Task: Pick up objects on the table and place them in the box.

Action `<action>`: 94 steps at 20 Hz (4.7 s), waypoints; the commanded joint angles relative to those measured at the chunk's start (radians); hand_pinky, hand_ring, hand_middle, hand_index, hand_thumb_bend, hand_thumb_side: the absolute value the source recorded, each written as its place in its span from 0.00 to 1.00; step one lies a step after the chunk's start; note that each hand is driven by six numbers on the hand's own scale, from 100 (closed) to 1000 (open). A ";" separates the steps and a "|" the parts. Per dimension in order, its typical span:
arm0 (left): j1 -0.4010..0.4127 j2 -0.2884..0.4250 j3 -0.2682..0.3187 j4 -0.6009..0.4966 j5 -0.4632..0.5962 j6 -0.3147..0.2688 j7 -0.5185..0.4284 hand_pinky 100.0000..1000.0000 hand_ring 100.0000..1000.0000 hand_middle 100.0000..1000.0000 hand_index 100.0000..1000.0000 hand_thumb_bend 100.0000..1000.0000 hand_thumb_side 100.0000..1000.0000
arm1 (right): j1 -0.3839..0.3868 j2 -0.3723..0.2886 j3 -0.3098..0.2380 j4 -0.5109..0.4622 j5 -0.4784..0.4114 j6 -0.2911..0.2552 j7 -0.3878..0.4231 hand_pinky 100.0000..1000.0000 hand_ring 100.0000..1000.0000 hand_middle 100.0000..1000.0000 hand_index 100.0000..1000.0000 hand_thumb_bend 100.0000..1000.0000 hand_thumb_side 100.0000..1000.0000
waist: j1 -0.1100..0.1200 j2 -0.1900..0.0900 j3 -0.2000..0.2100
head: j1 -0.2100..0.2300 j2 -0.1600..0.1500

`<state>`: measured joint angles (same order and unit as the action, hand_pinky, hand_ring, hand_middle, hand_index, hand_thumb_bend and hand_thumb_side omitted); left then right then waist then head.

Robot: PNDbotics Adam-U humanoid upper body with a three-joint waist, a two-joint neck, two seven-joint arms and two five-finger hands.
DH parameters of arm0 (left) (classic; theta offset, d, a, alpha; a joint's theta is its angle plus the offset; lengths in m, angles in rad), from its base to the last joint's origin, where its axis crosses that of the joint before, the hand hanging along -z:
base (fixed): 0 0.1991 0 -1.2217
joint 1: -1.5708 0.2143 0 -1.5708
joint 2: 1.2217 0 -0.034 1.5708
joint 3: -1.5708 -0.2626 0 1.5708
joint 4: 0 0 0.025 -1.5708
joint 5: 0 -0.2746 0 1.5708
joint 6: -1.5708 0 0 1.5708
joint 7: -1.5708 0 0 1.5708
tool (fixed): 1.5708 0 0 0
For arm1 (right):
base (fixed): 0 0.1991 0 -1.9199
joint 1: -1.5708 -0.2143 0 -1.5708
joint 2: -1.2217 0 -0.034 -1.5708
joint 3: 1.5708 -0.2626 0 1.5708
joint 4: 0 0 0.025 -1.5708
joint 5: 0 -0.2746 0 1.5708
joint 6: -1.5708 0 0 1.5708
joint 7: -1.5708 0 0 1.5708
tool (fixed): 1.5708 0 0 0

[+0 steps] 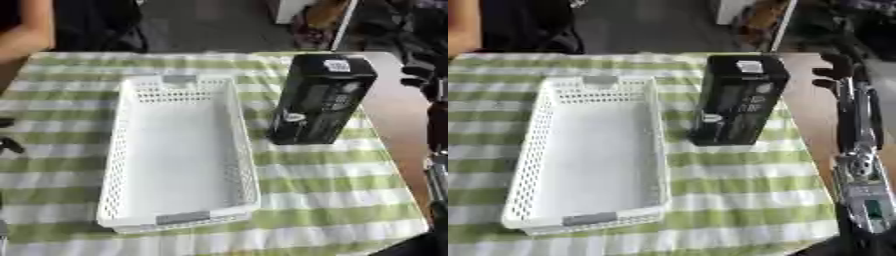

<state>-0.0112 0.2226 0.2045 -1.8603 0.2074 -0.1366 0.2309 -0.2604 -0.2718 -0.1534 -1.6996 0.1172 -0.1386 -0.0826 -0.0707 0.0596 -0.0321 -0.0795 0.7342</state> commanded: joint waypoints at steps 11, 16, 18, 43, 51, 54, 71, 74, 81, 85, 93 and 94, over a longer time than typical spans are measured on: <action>-0.005 0.007 0.003 -0.017 -0.004 -0.004 -0.003 0.23 0.53 0.68 0.63 0.00 1.00 | -0.012 -0.007 -0.006 -0.013 0.005 -0.001 -0.002 0.66 0.69 0.75 0.97 0.46 0.93 | 0.003 -0.009 -0.001 | -0.006 -0.009; -0.005 0.007 0.003 -0.017 -0.004 -0.004 -0.002 0.23 0.53 0.68 0.63 0.00 1.00 | -0.012 -0.008 -0.008 -0.014 0.006 -0.001 -0.004 0.66 0.69 0.75 0.97 0.46 0.93 | 0.003 -0.008 -0.002 | -0.007 -0.010; -0.005 0.007 0.003 -0.017 -0.005 -0.004 -0.002 0.23 0.53 0.68 0.63 0.00 1.00 | -0.012 -0.008 -0.009 -0.014 0.007 -0.002 -0.004 0.66 0.69 0.75 0.97 0.46 0.93 | 0.003 -0.008 -0.002 | -0.006 -0.010; -0.002 0.009 0.002 -0.017 -0.007 -0.003 -0.004 0.24 0.53 0.68 0.62 0.00 1.00 | -0.060 -0.110 -0.024 -0.004 0.267 -0.106 0.314 0.77 0.78 0.82 0.98 0.65 0.80 | -0.001 -0.012 0.004 | -0.001 -0.005; -0.002 0.010 0.001 -0.016 -0.007 -0.002 -0.007 0.24 0.52 0.68 0.62 0.00 1.00 | -0.090 -0.164 -0.013 0.016 0.270 -0.139 0.372 0.80 0.80 0.83 0.98 0.68 0.76 | -0.003 -0.016 0.008 | 0.001 -0.004; -0.001 0.011 -0.001 -0.016 -0.008 -0.001 -0.009 0.24 0.52 0.68 0.62 0.00 1.00 | -0.124 -0.217 -0.003 0.042 0.272 -0.164 0.391 0.82 0.81 0.84 0.98 0.69 0.74 | -0.006 -0.019 0.010 | 0.003 -0.003; 0.002 0.017 -0.005 -0.013 -0.009 -0.001 -0.014 0.24 0.53 0.68 0.62 0.00 1.00 | -0.290 -0.436 0.084 0.203 0.254 -0.299 0.532 0.91 0.88 0.89 0.98 0.72 0.68 | -0.014 -0.029 0.020 | 0.010 -0.001; 0.003 0.018 -0.005 -0.012 -0.009 -0.001 -0.014 0.24 0.53 0.68 0.62 0.00 1.00 | -0.319 -0.443 0.095 0.229 0.249 -0.309 0.554 0.92 0.88 0.89 0.98 0.73 0.66 | -0.014 -0.029 0.020 | 0.011 0.000; 0.003 0.018 -0.007 -0.012 -0.009 -0.001 -0.017 0.24 0.53 0.68 0.61 0.00 1.00 | -0.426 -0.422 0.133 0.331 0.245 -0.330 0.612 0.92 0.88 0.88 0.97 0.73 0.65 | -0.013 -0.030 0.022 | 0.005 -0.001; 0.003 0.018 -0.006 -0.012 -0.008 -0.001 -0.017 0.24 0.53 0.68 0.61 0.00 1.00 | -0.461 -0.403 0.143 0.373 0.243 -0.339 0.633 0.92 0.87 0.88 0.97 0.73 0.64 | -0.012 -0.028 0.024 | 0.004 -0.001; 0.003 0.018 -0.006 -0.011 -0.008 -0.001 -0.018 0.24 0.53 0.68 0.61 0.00 1.00 | -0.533 -0.385 0.163 0.462 0.245 -0.353 0.675 0.92 0.87 0.87 0.97 0.72 0.63 | -0.012 -0.027 0.025 | 0.001 -0.001; 0.003 0.018 -0.006 -0.011 -0.008 -0.001 -0.018 0.24 0.53 0.68 0.61 0.00 1.00 | -0.539 -0.383 0.165 0.471 0.246 -0.355 0.678 0.92 0.87 0.87 0.97 0.72 0.63 | -0.012 -0.027 0.025 | 0.001 -0.001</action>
<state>-0.0024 0.2233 0.1982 -1.8598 0.2055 -0.1344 0.2151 -0.7732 -0.6374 0.0155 -1.2306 0.3637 -0.4907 0.5882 -0.0866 0.0413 -0.0069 -0.0716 0.7345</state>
